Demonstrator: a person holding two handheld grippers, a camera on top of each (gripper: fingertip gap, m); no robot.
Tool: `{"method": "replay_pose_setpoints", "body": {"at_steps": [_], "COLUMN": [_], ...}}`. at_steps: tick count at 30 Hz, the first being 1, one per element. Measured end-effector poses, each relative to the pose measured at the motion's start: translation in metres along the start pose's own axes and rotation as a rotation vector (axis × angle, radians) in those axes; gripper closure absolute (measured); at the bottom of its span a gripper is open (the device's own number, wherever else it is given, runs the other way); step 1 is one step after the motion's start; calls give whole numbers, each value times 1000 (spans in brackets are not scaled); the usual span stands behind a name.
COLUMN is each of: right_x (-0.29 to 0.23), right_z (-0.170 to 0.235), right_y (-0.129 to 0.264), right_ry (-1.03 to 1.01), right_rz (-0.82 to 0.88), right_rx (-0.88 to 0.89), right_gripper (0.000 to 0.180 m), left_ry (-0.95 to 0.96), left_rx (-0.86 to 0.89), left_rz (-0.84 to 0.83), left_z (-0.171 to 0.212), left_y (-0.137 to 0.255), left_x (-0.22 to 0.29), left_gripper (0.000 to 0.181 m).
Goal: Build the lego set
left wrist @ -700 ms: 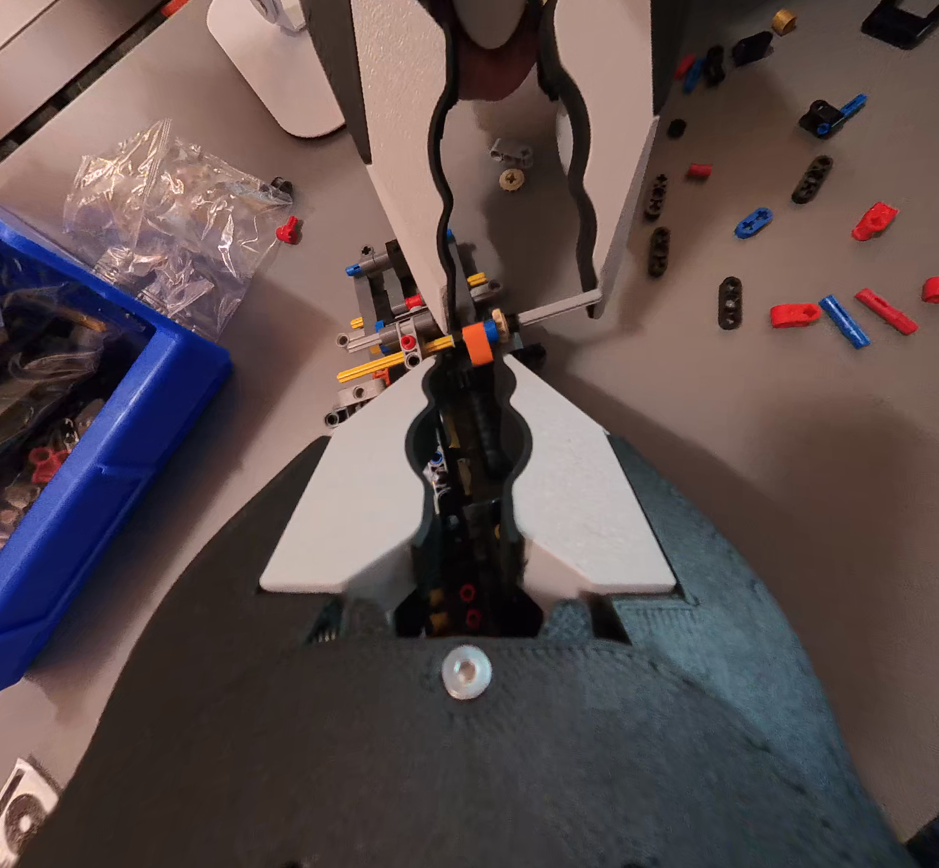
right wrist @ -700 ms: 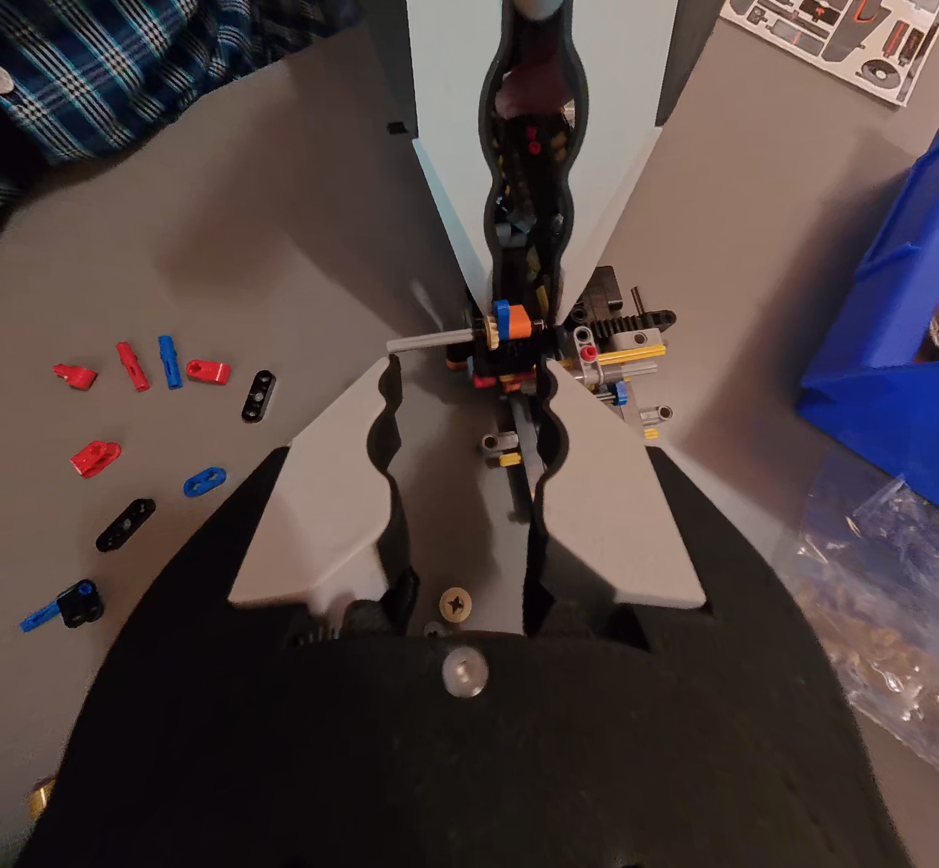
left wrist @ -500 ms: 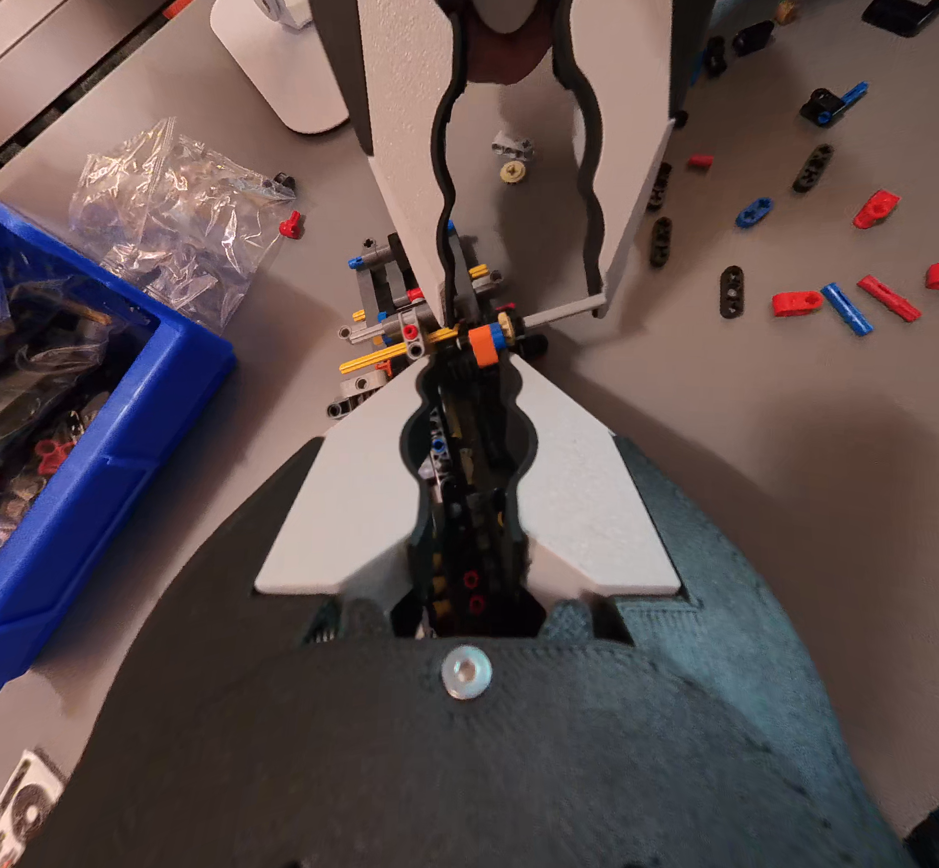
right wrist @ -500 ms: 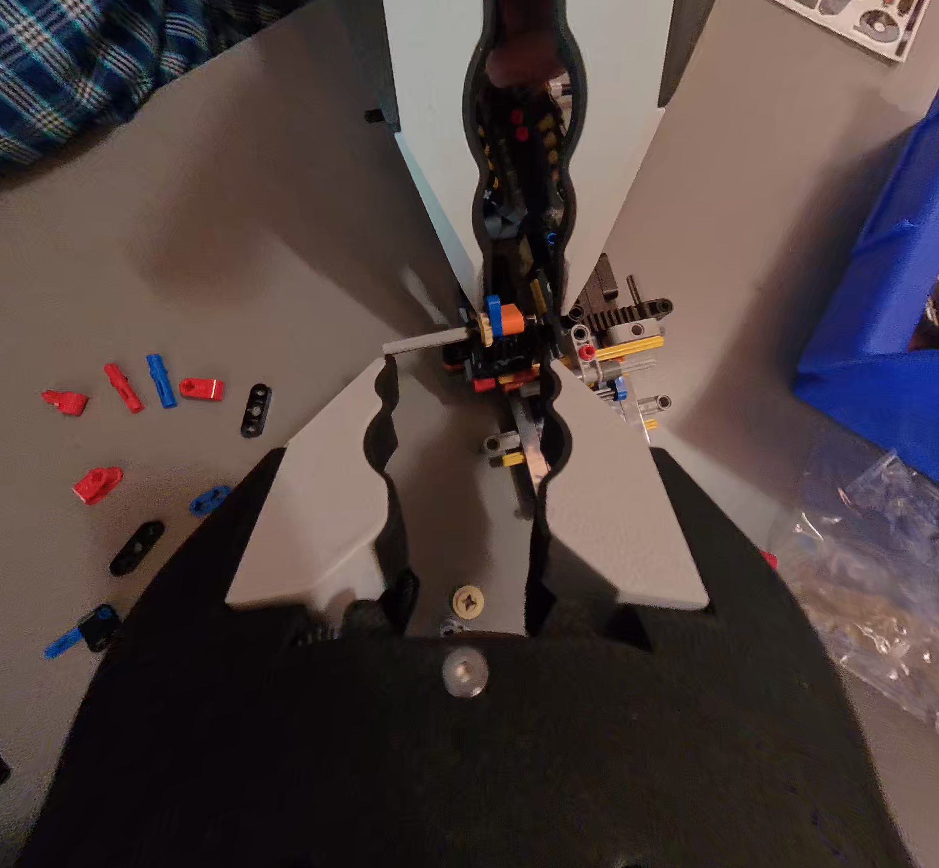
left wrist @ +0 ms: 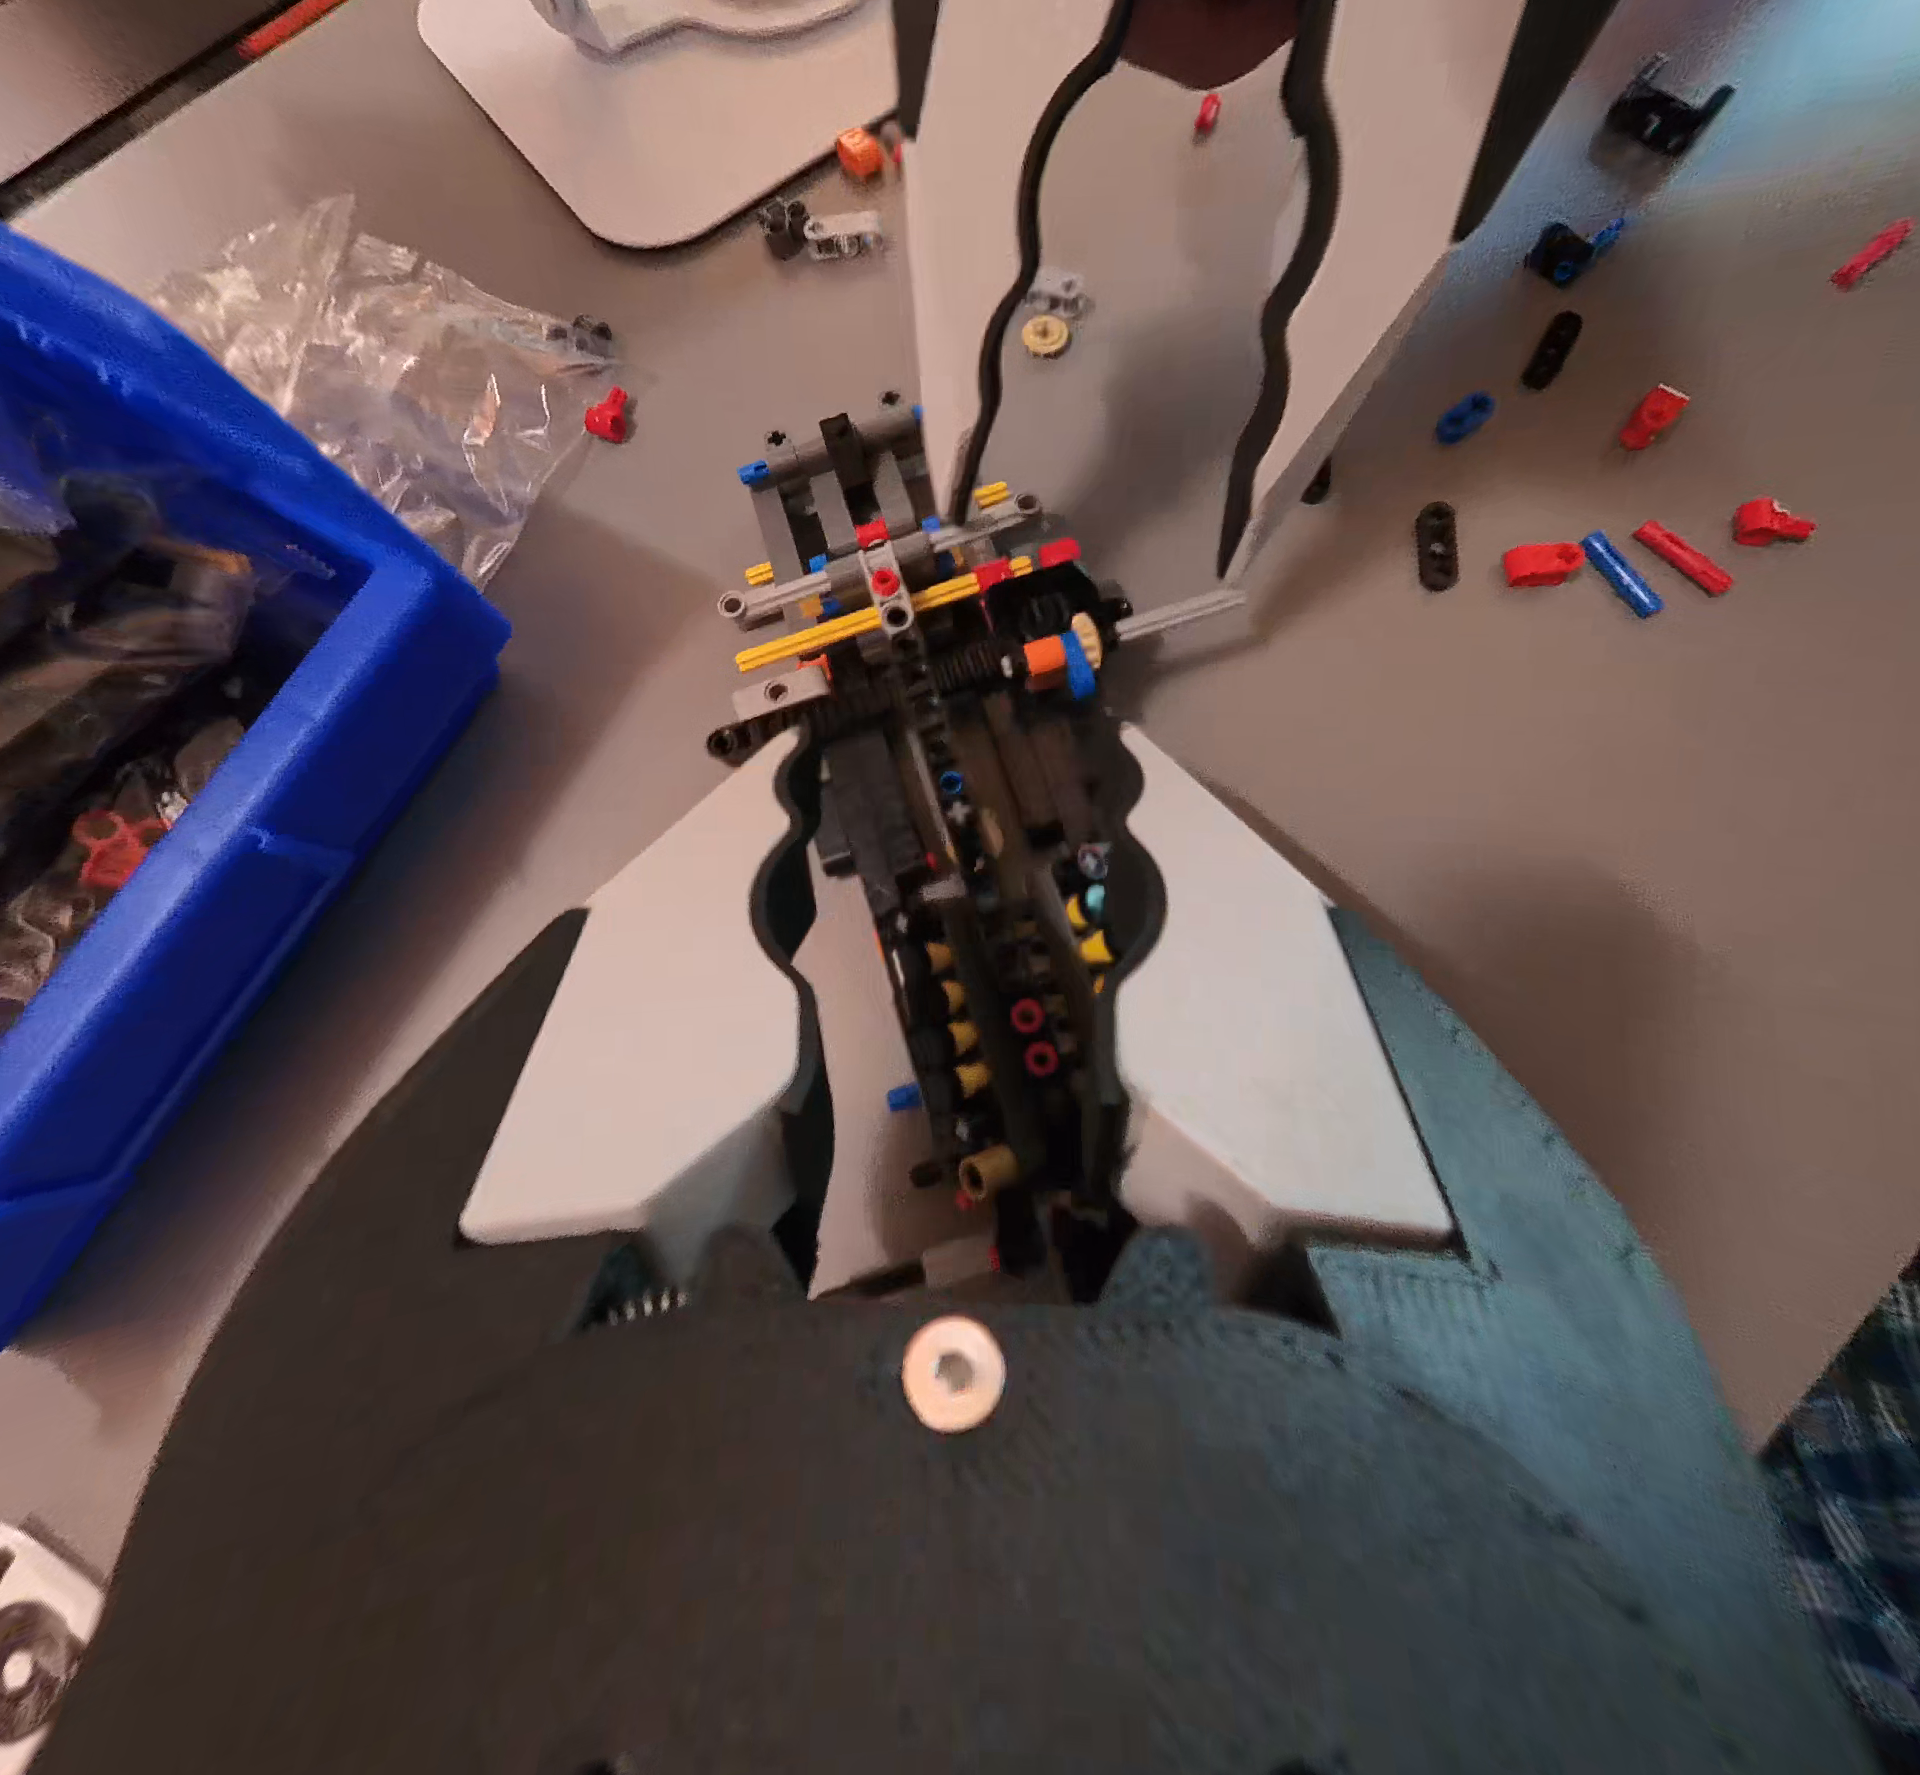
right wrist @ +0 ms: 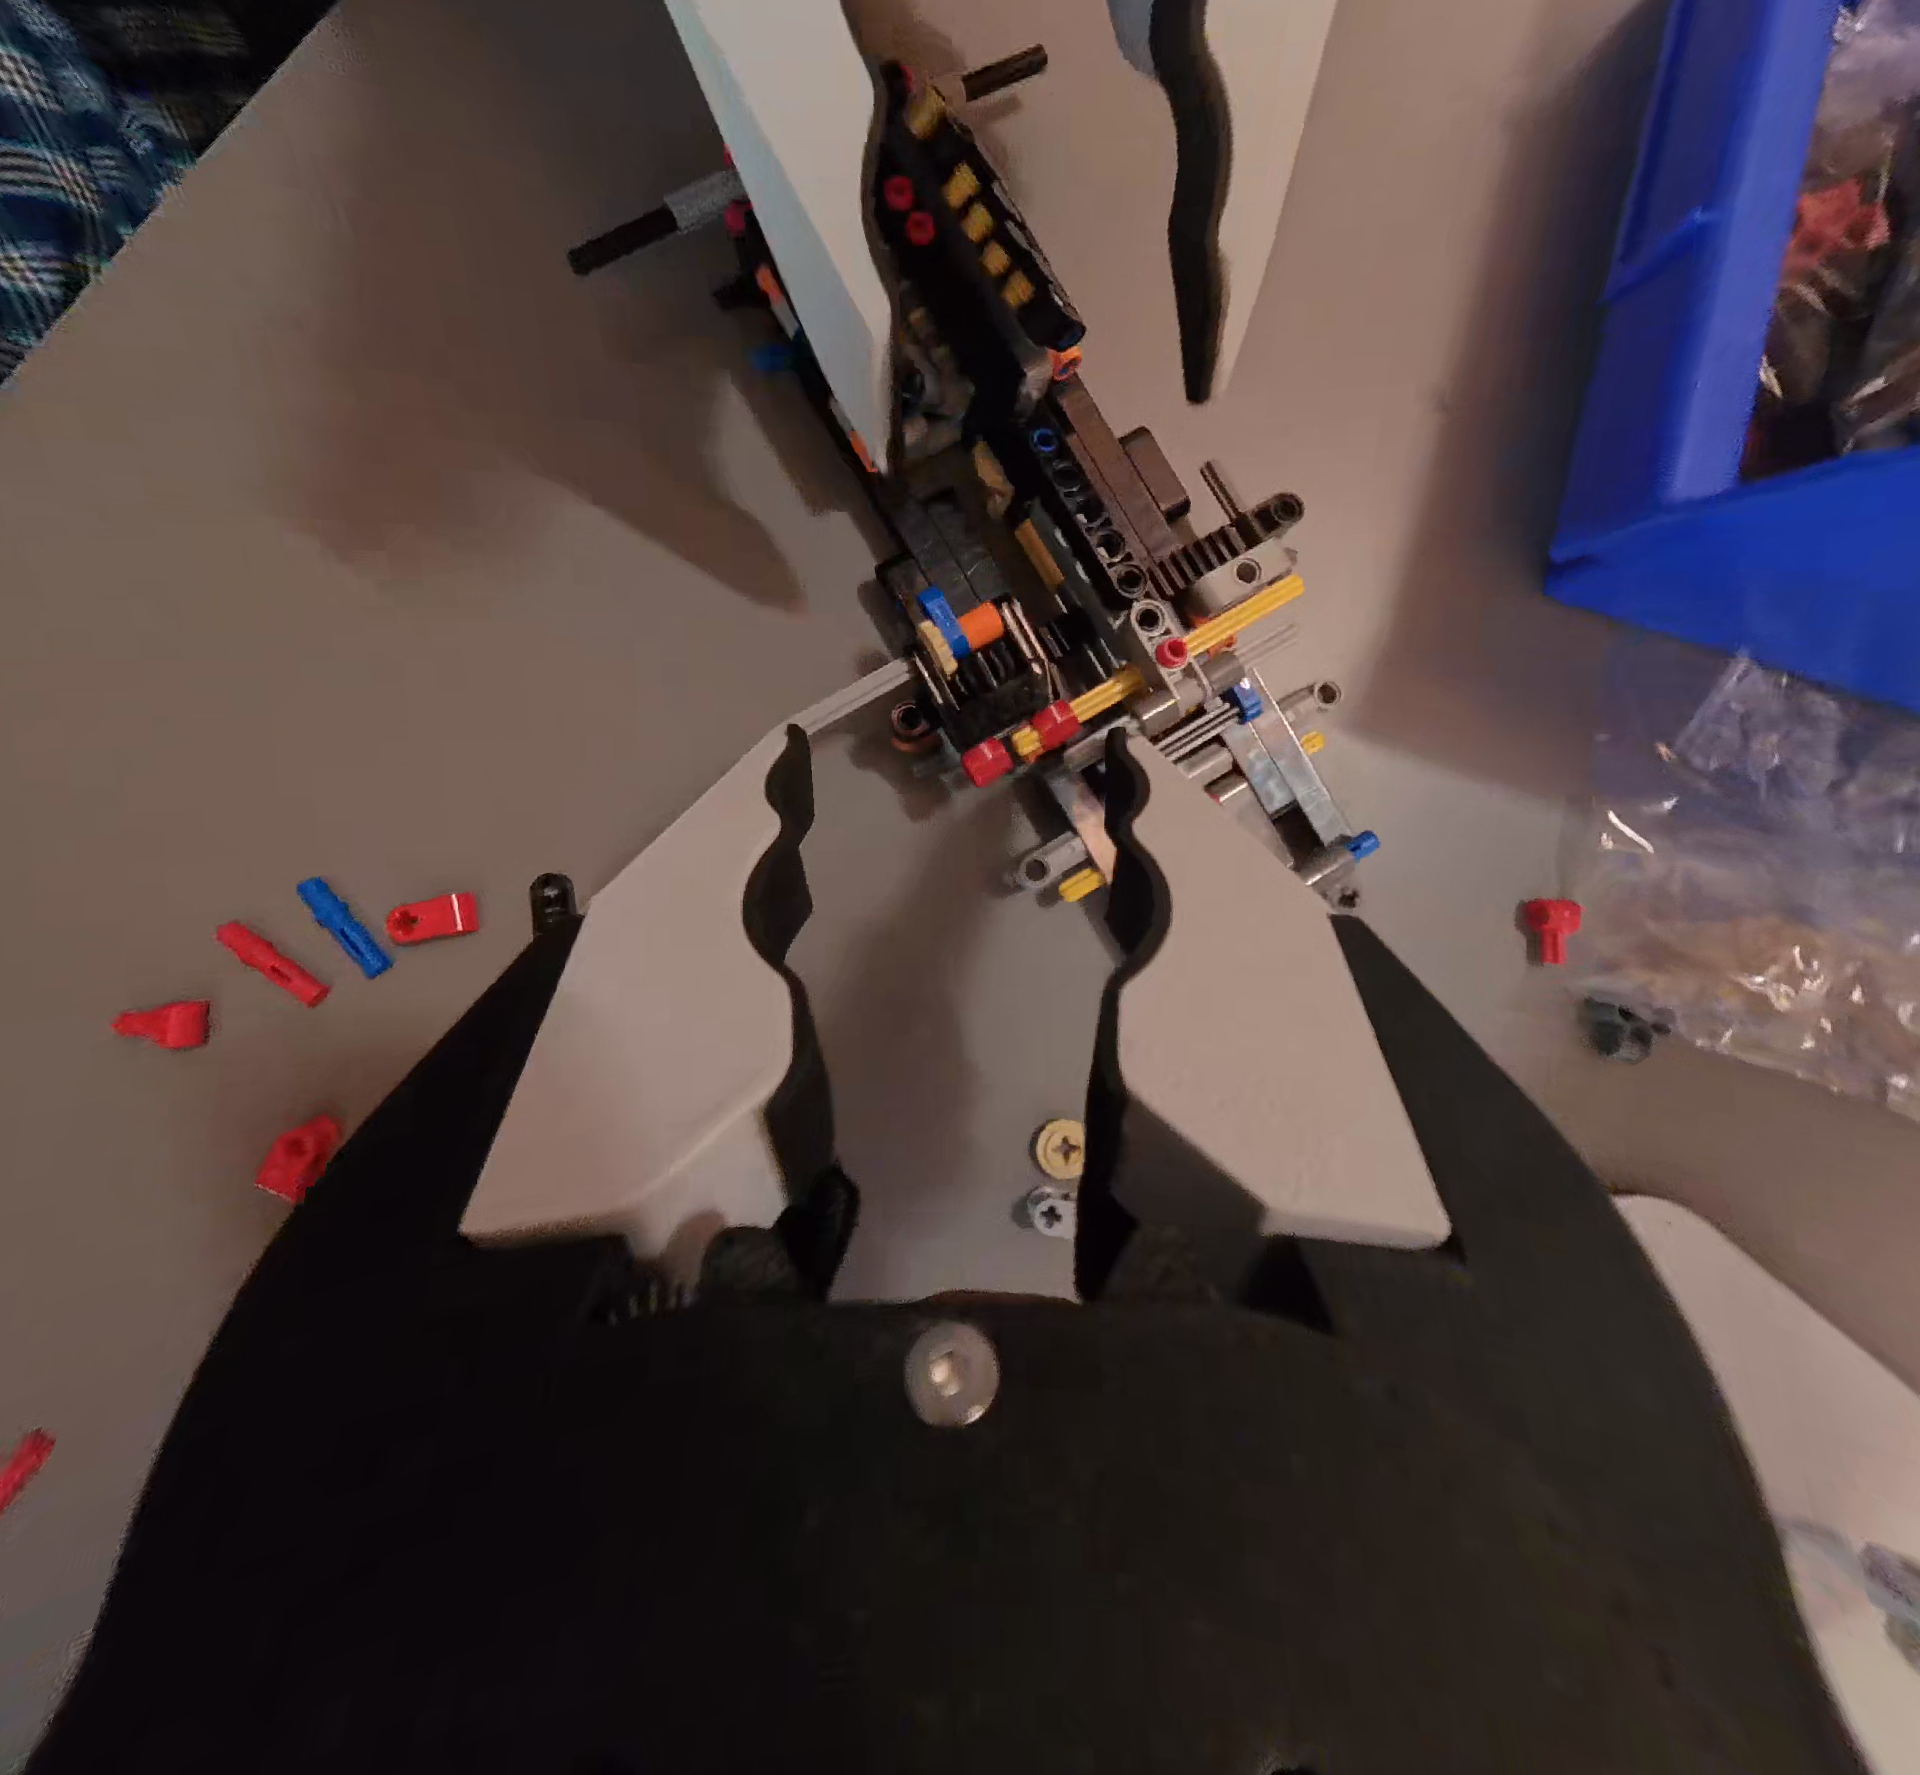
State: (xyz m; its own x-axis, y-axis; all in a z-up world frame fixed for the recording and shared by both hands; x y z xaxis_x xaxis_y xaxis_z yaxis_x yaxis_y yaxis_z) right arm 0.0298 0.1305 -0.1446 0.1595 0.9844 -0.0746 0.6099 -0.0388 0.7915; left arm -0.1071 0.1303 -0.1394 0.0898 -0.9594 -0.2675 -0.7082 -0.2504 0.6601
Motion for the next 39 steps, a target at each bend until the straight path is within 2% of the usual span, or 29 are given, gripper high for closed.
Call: {"method": "replay_pose_setpoints", "body": {"at_steps": [3,6,13,19,22,27,32,39], "right_x": [-3,-6,-7,-25,-34,-46,-51,-48], "right_z": [0,1,6,14,17,27,27,32], "right_y": [2,4,12,18,11,-1,-3,1], "right_ry": [-53,-96,-260,-423,-517,-582,-560,-528], "right_rz": [13,28,132,178,158,200,215,246], "right_rx": [21,47,113,122,149,98,147,197], "right_gripper": [126,128,131,132,132,135,157,173], "left_ry": [16,35,96,184,235,378,471,497], "left_rx": [-52,-77,-66,-60,-67,-37,21,51], "left_rz": [42,126,197,205,211,155,129,208], "left_z": [9,17,23,24,23,22,19,10], "left_y": [0,-2,-2,-3,-2,1,6,7], "left_x": [-6,-5,2,15,21,32,46,70], "left_gripper": [118,118,123,124,123,121,117,122]}}
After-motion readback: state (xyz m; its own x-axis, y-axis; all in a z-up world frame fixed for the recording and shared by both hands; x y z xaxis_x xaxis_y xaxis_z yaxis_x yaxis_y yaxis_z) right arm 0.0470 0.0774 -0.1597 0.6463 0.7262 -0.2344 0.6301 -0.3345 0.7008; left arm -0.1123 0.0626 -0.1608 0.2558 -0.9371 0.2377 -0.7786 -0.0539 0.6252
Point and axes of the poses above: each gripper's, where its closed fingertips meet, y back along the fingers, z out of its underside, x = y × z across the jaws, the point moved 7 cm from there along y, back along the fingers, and after that the axes turned 15 degrees about -y, right-handed, at the moved point
